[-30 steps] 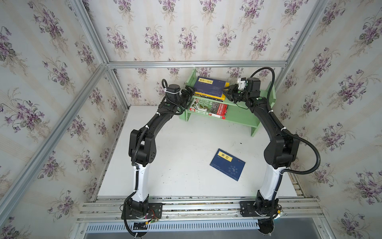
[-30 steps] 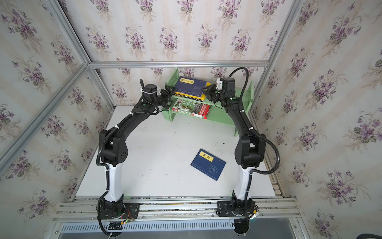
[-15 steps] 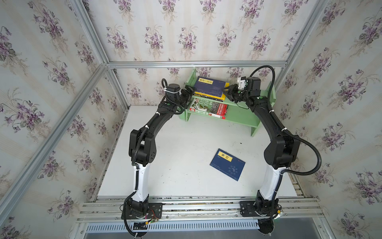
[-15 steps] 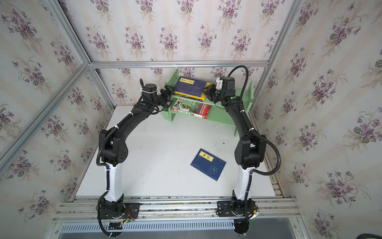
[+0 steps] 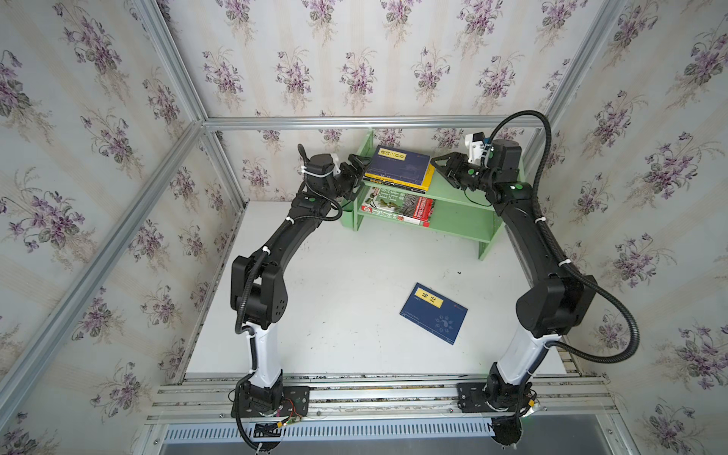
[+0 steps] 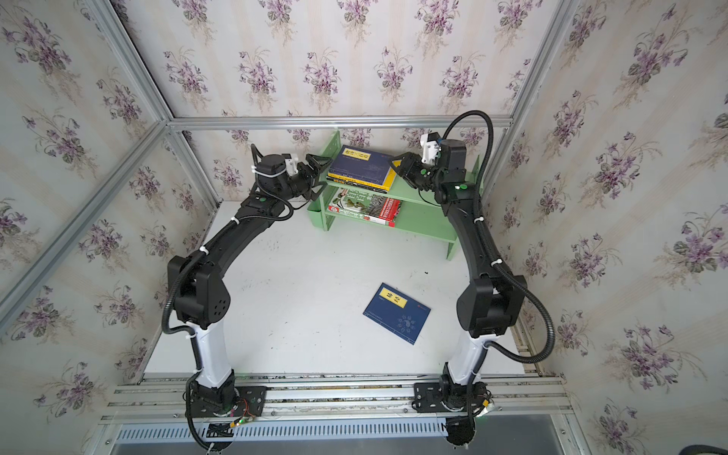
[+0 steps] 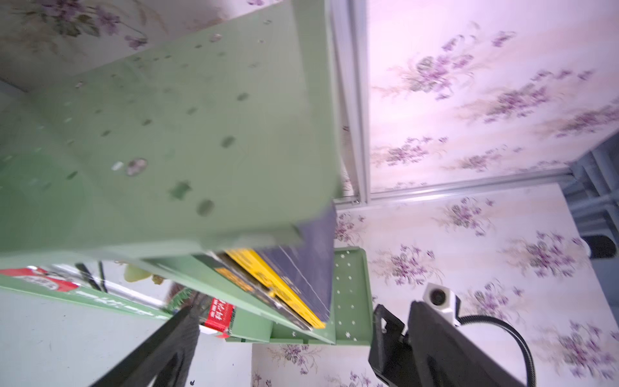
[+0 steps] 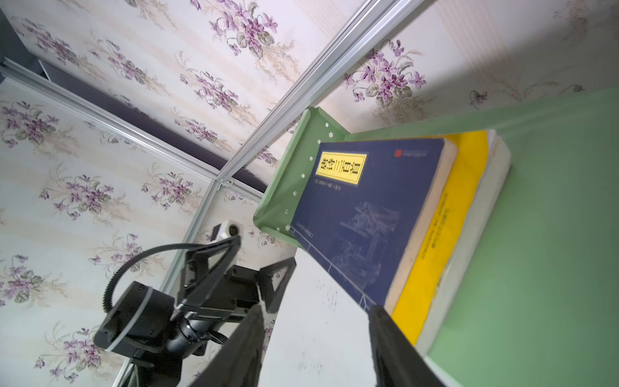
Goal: Stacking books/files
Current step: Place the book at the bookshelf, then move the book to the center of the table.
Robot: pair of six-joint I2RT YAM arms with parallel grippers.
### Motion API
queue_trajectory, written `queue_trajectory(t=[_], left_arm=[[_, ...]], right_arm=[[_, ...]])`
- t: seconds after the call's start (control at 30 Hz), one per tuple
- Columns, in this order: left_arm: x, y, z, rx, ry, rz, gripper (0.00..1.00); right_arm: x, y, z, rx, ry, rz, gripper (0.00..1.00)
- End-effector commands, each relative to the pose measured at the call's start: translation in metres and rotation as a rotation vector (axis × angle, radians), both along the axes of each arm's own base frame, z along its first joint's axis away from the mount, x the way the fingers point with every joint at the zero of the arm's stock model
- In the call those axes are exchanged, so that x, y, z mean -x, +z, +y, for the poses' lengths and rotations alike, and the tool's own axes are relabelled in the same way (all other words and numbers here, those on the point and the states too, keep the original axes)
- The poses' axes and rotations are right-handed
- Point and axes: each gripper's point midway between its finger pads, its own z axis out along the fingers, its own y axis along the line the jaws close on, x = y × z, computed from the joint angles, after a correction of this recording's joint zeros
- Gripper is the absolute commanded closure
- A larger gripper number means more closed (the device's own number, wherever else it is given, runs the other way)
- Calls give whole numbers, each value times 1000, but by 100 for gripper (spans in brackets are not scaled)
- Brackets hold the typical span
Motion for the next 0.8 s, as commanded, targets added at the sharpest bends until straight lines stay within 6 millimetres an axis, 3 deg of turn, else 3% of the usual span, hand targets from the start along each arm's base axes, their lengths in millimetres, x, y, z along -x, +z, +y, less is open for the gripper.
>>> queue_trajectory(t=[0.0,0.17,0.43,0.63,0.77], left_arm=[[32,23,-9,-27,-96,-165,0],[88,-11,-12,-215,-149,-214,1],[164,-113,-47,-557,-387,-179,0],[191,-188,-69,-695,-528,-92,0],[197,-216,-77,-685,-584,-13,1]], right_arm=[[23,-13,-12,83,-51,14,43],[78,-69,-43,179,-209,145,35],[194,-195,-99,325,-469,512,26],[264,-279,-116,355,-559,740,20],[298,-323,-117,343,-577,846,20]])
